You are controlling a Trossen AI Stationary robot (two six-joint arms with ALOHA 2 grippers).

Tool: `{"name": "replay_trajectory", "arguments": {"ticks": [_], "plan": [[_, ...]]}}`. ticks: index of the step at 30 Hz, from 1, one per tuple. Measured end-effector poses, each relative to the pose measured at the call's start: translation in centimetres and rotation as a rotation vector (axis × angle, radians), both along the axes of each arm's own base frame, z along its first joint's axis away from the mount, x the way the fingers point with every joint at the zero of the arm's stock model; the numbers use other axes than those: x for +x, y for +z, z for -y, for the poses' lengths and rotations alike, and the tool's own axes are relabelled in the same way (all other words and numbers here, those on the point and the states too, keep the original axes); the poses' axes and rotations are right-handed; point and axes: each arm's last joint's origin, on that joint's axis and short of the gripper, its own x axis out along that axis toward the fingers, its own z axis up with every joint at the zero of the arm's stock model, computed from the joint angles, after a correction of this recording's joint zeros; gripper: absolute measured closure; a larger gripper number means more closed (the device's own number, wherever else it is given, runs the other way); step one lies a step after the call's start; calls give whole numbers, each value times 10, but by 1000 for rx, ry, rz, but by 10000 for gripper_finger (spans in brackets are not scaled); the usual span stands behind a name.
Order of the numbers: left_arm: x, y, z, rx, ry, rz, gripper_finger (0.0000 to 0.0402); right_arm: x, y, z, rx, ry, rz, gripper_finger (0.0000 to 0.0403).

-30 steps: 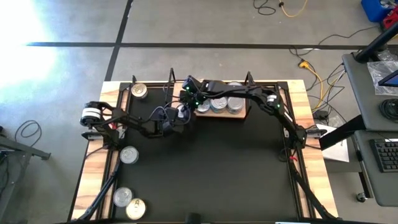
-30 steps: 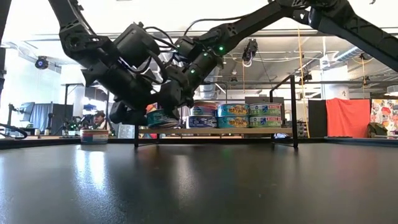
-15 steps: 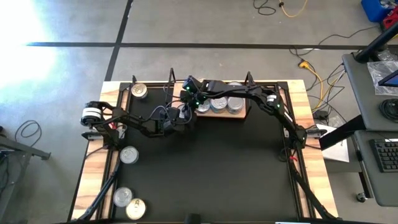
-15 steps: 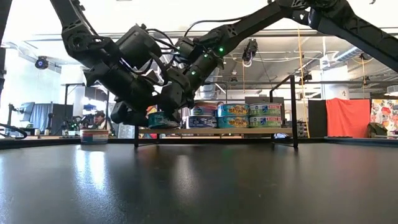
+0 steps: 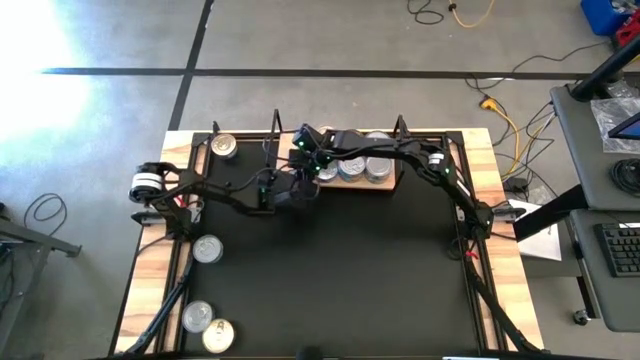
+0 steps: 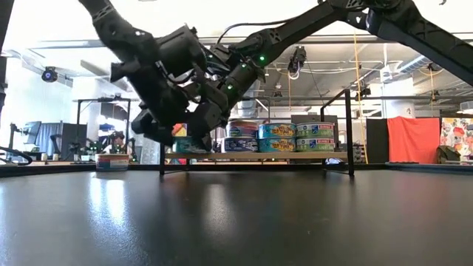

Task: Stack canned seafood by type on shelf
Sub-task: Put the green-blue tuna can on the shelf

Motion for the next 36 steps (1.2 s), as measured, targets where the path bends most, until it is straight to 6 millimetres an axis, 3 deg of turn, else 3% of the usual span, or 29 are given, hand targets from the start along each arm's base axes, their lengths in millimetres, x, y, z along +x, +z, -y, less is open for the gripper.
{"name": "replay_trajectory", "arguments": {"ticks": [6,19,36], "plan": [[8,8,-2,46,20,-43,2,0,0,-2,1,3,-1,394],[-1,-7,1,-34,33,95,2,0,0,-2,22,20,2,394],[0,-2,4,-73,10,91,2,-3,-1,2,31,26,-1,394]]}}
